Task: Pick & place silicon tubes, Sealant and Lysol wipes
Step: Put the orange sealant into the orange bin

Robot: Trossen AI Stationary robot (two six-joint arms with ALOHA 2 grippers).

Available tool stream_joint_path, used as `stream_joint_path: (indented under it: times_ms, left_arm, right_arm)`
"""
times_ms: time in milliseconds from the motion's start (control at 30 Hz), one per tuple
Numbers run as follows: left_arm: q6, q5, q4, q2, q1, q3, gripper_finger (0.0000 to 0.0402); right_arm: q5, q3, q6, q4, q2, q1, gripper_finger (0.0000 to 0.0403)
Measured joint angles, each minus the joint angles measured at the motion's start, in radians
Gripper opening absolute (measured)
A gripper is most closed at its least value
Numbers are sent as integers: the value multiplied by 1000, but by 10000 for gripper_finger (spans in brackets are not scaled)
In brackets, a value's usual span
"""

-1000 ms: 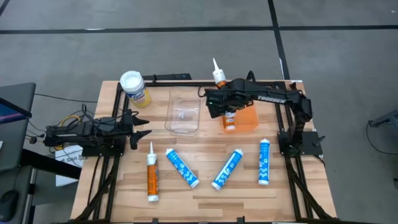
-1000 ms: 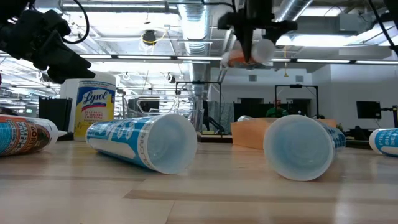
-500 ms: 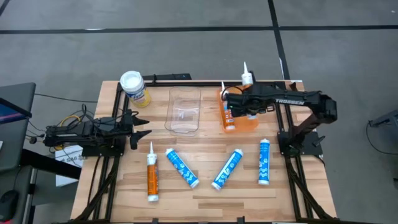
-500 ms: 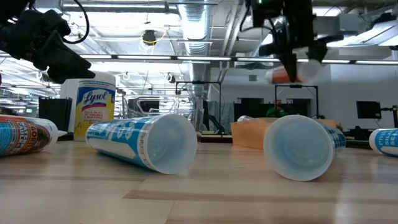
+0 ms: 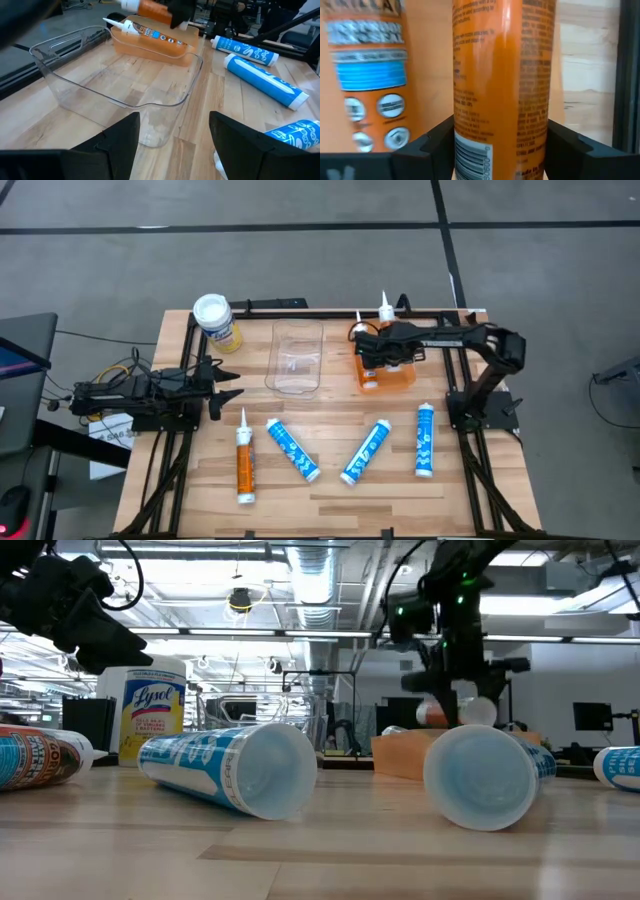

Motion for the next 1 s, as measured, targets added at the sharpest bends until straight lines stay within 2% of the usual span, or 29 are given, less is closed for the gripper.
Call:
stream_joint_path:
  times_ms: [267,533,1000]
  left_arm:
    - [-5,0,0,0,0,0,231]
    - [-5,0,0,0,0,0,231]
    - [-2,0,0,0,0,0,231]
  right_arm:
    - [11,-1,-3,39,77,0,218]
    - [-3,-1,-21,46,79,16,240]
    - [-38,-1,-31,49,79,17,244]
